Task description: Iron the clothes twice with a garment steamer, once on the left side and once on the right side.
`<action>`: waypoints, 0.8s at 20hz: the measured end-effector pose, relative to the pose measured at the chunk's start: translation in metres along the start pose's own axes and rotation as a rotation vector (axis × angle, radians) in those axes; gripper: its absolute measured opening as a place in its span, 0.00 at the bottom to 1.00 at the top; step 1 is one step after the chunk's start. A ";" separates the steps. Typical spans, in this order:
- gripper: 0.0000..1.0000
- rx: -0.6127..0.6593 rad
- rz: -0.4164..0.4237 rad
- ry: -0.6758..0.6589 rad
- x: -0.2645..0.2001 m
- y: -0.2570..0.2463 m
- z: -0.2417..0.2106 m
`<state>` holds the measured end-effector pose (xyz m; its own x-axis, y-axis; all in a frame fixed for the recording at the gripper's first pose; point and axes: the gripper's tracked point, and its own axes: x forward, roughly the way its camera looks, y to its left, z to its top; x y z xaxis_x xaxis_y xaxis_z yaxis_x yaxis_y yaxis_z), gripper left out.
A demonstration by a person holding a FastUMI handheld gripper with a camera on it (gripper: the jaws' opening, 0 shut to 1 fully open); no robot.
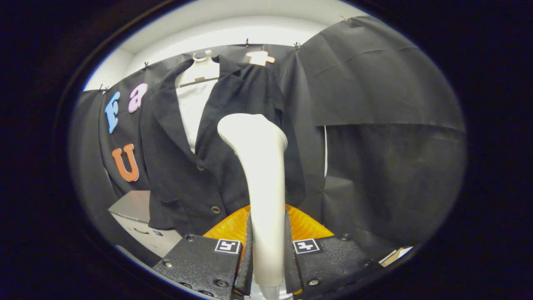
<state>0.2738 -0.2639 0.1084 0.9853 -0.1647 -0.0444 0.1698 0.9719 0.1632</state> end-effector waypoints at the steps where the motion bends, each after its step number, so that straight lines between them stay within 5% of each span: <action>1: 0.33 0.002 0.009 -0.011 0.006 0.003 0.012; 9: 0.33 -0.047 0.055 -0.089 0.048 0.036 0.079; 16: 0.33 -0.088 0.023 -0.082 0.067 0.043 0.074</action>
<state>0.3486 -0.2462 0.1858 0.9875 -0.1522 0.0402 0.1489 0.9860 0.0758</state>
